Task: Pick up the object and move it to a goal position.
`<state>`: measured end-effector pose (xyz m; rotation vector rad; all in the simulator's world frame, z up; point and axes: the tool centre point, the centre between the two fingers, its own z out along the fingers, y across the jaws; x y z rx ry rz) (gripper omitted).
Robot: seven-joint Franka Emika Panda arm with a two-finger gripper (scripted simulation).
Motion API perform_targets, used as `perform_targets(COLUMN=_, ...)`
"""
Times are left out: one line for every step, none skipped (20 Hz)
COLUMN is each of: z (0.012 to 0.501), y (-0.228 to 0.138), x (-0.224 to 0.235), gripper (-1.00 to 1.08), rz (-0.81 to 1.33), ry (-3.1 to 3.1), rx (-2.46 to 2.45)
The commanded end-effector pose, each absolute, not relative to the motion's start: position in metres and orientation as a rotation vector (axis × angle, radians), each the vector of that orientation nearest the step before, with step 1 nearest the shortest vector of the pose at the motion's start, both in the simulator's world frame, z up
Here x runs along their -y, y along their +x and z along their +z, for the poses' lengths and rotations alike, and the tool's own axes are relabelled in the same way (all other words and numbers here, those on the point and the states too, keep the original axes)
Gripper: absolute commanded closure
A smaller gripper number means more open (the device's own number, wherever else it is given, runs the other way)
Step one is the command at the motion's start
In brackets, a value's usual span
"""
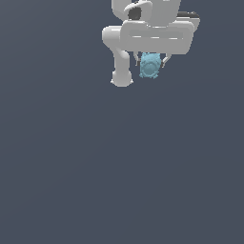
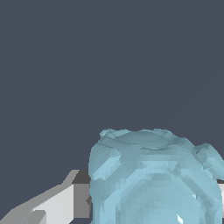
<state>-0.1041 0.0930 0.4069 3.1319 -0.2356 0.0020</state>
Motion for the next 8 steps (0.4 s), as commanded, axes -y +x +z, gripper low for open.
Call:
perform_targets(z=0.4173, y=-0.1054, x=-0.0987, gripper=1.08, rz=0.0, ry=3.132, rx=0.237)
perform_targets(z=0.4202, y=-0.1056, x=-0.1004, gripper=1.08, rz=0.0, ry=3.132, rx=0.237)
perform_targets(z=0.4226, y=-0.1057, x=-0.1015, gripper=1.08, rz=0.0, ry=3.133, rx=0.237)
perform_targets(z=0.4244, y=-0.1057, x=-0.1026, gripper=1.08, rz=0.0, ry=3.133, rx=0.237)
perform_targets(z=0.4257, y=-0.1056, x=-0.1034, gripper=1.08, rz=0.0, ry=3.133, rx=0.237)
perform_targets(z=0.4265, y=-0.1054, x=-0.1039, gripper=1.08, rz=0.0, ry=3.133, rx=0.237)
perform_targets(z=0.4269, y=-0.1052, x=-0.1042, gripper=1.08, rz=0.0, ry=3.133, rx=0.237)
perform_targets(z=0.4269, y=-0.1051, x=-0.1043, gripper=1.08, rz=0.0, ry=3.133, rx=0.237)
